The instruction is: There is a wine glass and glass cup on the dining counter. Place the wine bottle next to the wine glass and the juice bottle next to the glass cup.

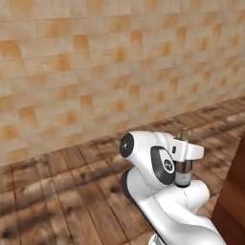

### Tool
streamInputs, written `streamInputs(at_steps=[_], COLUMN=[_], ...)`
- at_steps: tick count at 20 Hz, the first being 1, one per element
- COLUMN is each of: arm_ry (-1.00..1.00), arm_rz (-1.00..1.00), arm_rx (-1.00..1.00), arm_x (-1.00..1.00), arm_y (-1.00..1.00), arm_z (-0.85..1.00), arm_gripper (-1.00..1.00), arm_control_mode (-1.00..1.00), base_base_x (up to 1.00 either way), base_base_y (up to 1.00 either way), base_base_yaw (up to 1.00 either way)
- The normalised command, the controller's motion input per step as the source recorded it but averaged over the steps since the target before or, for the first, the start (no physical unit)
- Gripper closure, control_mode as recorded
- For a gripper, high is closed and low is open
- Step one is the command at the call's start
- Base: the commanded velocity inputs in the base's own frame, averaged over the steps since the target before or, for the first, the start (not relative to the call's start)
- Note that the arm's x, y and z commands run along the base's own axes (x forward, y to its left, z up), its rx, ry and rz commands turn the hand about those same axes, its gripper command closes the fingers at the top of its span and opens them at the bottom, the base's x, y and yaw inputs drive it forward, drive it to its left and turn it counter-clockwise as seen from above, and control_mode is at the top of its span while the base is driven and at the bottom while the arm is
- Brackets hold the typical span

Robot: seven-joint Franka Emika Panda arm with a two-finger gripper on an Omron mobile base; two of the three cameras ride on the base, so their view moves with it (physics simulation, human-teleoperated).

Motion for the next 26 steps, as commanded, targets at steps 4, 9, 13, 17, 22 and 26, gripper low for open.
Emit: streamInputs(at_steps=[4, 9, 13, 17, 22, 26], arm_ry=[0.0, 0.0, 0.0, 0.0, 0.0, 0.0], arm_rz=[0.0, 0.0, 0.0, 0.0, 0.0, 0.0], arm_rx=[0.0, 0.0, 0.0, 0.0, 0.0, 0.0], arm_x=[0.0, 0.0, 0.0, 0.0, 0.0, 0.0], arm_y=[0.0, 0.0, 0.0, 0.0, 0.0, 0.0], arm_z=[0.0, 0.0, 0.0, 0.0, 0.0, 0.0], arm_gripper=[1.0, 1.0, 1.0, 1.0, 1.0, 1.0], arm_control_mode=[1.0, 1.0, 1.0, 1.0, 1.0, 1.0], base_base_x=[0.56, 0.48, 0.48, 0.54, 0.55, 0.54], base_base_y=[0.21, 0.22, 0.23, 0.26, 0.27, 0.27], base_base_yaw=[-0.53, -0.61, -0.61, -0.55, -0.55, -0.56])
